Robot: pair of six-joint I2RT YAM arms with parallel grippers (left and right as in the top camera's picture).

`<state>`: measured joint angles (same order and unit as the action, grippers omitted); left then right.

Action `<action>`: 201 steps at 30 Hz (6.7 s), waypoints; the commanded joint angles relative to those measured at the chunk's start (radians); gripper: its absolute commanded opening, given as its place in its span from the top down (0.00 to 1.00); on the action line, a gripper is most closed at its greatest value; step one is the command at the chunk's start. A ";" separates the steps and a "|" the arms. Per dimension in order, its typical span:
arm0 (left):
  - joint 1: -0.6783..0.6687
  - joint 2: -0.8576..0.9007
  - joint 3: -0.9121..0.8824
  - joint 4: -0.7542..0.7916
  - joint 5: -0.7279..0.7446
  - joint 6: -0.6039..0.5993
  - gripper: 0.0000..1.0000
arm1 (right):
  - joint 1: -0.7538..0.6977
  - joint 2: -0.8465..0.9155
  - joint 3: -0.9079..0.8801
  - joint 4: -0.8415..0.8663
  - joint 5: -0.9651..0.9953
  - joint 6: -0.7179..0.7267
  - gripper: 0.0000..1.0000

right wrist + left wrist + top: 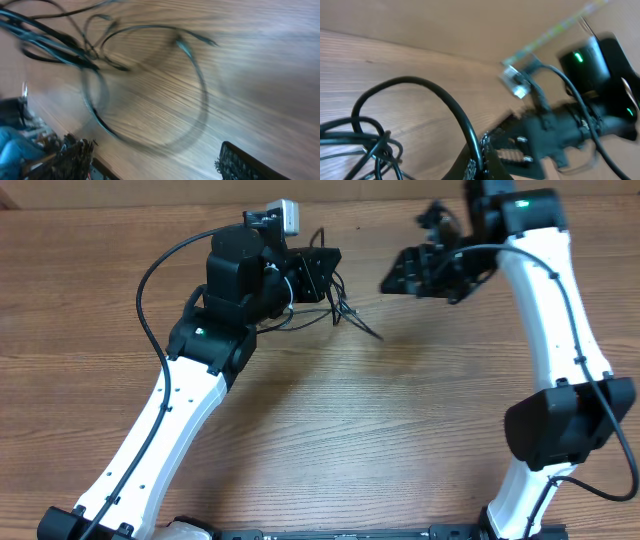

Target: Untangle cables

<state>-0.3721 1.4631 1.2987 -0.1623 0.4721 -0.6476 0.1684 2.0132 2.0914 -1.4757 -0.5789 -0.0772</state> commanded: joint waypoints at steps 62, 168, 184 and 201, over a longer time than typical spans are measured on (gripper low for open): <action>0.909 -0.273 0.006 0.230 0.735 -0.142 0.96 | 0.149 0.014 -0.470 0.684 0.412 0.207 0.00; -0.071 0.671 0.127 0.083 -0.247 -0.460 0.42 | -0.214 -0.068 -0.296 0.389 0.517 0.340 0.11; -0.099 0.679 0.127 0.055 -0.307 -0.489 0.41 | -0.214 -0.068 -0.297 0.391 0.517 0.340 0.11; -0.123 0.759 0.127 0.072 -0.395 -0.557 0.51 | -0.214 -0.068 -0.297 0.386 0.516 0.340 0.11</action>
<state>-0.4801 2.1784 1.4147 -0.0891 0.1261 -1.1927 -0.0441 1.9518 1.7847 -1.0924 -0.0559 0.2581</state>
